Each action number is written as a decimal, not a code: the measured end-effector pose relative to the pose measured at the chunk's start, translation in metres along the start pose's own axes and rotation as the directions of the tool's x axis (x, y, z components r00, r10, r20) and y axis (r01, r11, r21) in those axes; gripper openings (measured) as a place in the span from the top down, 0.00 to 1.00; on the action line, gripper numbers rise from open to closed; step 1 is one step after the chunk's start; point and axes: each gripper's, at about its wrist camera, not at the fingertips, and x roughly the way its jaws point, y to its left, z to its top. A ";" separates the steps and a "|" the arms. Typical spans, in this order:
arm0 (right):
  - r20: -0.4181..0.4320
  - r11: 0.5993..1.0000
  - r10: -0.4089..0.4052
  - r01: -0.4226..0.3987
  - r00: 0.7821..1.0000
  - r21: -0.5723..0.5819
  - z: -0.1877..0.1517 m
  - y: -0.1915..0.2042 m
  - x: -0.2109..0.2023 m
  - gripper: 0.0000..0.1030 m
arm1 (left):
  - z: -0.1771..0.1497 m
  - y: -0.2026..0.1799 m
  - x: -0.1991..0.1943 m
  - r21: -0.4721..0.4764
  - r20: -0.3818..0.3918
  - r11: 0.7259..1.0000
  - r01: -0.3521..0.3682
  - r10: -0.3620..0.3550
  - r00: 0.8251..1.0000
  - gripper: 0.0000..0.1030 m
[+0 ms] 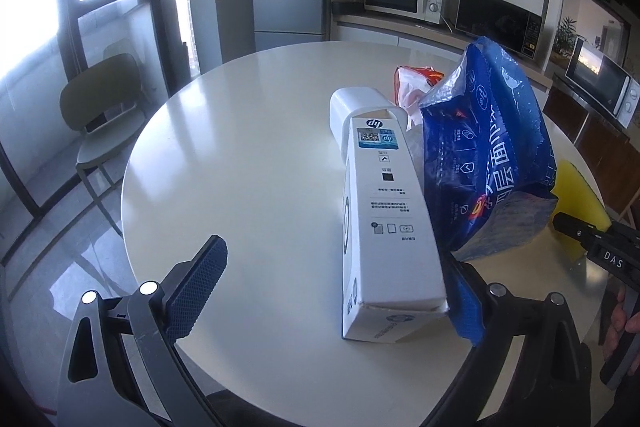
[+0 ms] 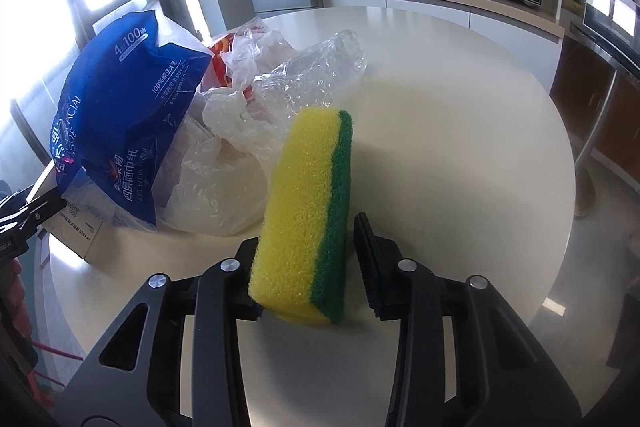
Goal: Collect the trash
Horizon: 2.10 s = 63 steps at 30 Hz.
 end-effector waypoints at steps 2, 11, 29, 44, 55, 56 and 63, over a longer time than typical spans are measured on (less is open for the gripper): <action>0.003 1.000 -0.009 0.009 1.000 -0.006 0.001 0.000 0.000 0.76 | 0.002 -0.005 0.007 0.032 -0.006 0.999 -0.009 0.009 1.000 0.22; 0.033 1.000 -0.007 0.008 0.999 -0.005 0.001 -0.006 -0.012 0.77 | -0.001 -0.011 0.019 0.076 -0.053 0.996 0.044 -0.040 0.998 0.71; 0.062 0.998 0.062 -0.061 0.996 -0.025 -0.010 -0.012 -0.063 0.77 | -0.007 0.011 -0.021 0.080 -0.011 0.995 0.053 -0.052 0.999 0.72; 0.024 0.974 0.226 -0.225 0.974 -0.011 -0.018 -0.021 -0.130 0.77 | -0.022 0.020 -0.082 0.119 0.009 0.985 0.127 -0.129 0.992 0.71; -0.007 0.960 0.274 -0.274 0.962 -0.064 -0.036 -0.014 -0.173 0.77 | -0.043 0.006 -0.116 0.168 0.001 0.961 0.222 -0.225 0.974 0.71; -0.014 0.958 0.279 -0.280 0.960 -0.067 -0.038 -0.013 -0.176 0.77 | -0.046 0.003 -0.118 0.176 -0.001 0.957 0.229 -0.233 0.973 0.71; -0.060 0.946 0.313 -0.316 0.948 -0.066 -0.061 -0.012 -0.187 0.77 | -0.066 -0.011 -0.127 0.210 -0.050 0.928 0.307 -0.303 0.952 0.71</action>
